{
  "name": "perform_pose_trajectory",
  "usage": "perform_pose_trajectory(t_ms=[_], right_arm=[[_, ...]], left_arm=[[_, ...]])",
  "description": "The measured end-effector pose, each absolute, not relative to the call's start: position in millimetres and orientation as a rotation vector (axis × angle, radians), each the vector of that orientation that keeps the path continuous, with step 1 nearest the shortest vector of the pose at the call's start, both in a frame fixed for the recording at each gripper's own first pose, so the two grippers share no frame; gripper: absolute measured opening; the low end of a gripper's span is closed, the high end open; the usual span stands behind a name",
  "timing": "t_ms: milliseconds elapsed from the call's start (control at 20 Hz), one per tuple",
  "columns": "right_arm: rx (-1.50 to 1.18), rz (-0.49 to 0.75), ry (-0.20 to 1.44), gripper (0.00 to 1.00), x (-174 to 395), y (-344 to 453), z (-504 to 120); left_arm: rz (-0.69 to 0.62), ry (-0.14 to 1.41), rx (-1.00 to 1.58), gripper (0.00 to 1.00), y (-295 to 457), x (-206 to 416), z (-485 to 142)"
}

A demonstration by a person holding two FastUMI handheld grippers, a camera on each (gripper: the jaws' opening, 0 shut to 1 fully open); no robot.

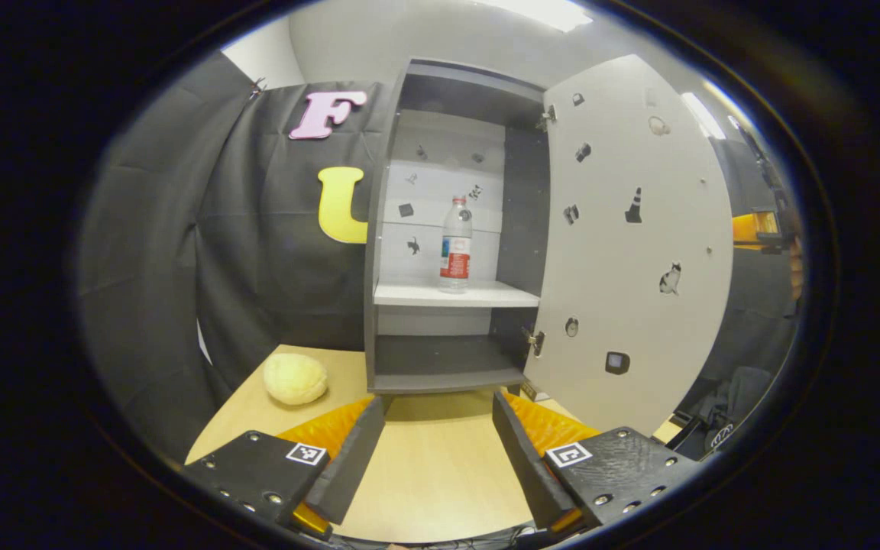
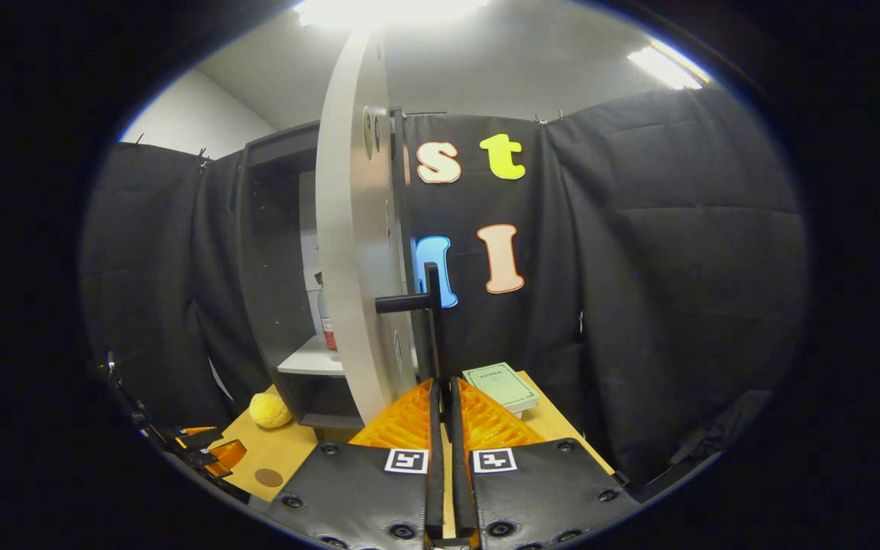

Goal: Open the cabinet door with the right hand, grasp the bottle in the cabinet with the left hand and place it on the coaster, then close the cabinet door with the right hand.

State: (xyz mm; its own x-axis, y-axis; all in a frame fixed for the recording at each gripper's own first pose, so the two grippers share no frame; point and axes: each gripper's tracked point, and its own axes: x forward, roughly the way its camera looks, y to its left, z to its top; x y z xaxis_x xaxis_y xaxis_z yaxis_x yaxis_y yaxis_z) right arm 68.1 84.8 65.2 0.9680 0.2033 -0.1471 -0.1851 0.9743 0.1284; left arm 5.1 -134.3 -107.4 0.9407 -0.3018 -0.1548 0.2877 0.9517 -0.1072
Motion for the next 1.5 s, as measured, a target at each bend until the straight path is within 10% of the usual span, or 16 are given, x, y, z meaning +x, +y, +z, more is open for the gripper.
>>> perform_pose_trajectory(t_ms=[750, 1050, 1200, 1500], right_arm=[[0.142, 0.067, 0.135, 0.0, 35, 22, 83], [0.111, 0.02, 0.12, 0.1, 80, 5, 89], [0.145, -0.026, 0.126, 0.35, 115, -14, 87], [0.188, -0.069, 0.153, 0.36, 172, -36, 67]], left_arm=[[-0.359, 0.169, -0.047, 0.89, -142, 55, -99], [-0.313, 0.08, -0.078, 0.85, -138, 108, -48], [-0.294, 0.059, -0.101, 0.89, -138, 143, -20], [-0.233, 0.044, -0.035, 0.86, -139, 215, 9]])
